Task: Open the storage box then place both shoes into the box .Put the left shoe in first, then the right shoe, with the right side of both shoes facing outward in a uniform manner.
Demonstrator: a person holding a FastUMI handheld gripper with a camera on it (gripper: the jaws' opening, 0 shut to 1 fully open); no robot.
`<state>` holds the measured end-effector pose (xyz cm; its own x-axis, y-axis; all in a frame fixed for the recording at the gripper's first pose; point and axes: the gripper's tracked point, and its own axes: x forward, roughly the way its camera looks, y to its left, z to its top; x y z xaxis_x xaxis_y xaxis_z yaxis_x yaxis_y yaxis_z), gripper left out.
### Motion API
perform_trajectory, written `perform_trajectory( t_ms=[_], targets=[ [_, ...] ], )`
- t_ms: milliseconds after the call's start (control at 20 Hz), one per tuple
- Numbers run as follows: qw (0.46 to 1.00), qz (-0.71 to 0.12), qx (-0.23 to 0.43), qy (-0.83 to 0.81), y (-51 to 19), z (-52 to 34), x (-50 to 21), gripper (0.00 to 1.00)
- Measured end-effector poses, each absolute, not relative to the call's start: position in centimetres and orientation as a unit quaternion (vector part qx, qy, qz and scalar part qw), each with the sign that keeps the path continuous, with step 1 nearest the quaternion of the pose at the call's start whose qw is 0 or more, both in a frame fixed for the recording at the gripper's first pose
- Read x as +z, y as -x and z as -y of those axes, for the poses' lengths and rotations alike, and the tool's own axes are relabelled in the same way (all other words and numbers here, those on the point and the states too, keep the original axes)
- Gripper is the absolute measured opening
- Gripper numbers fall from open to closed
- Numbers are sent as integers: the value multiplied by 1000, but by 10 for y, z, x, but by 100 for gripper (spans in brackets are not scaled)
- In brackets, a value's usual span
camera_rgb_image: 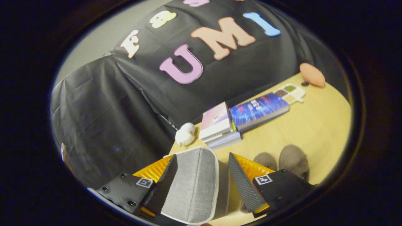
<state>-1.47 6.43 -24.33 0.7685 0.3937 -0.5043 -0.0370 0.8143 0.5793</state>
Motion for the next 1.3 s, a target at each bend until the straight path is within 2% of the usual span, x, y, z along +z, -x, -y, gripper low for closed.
perform_trajectory(
  t_ms=[200,600,800,1000,1250,1300],
  targets=[
    [847,-367,130,-363,32,-76,-283,100],
    [753,-393,129,-511,52,-96,-314,100],
    [721,-383,137,-562,56,-102,-306,90],
    [699,-400,173,-568,70,-112,-293,80],
    [707,-403,208,-543,86,-116,-281,68],
    [723,-399,179,-535,73,-110,-295,65]
  ],
)
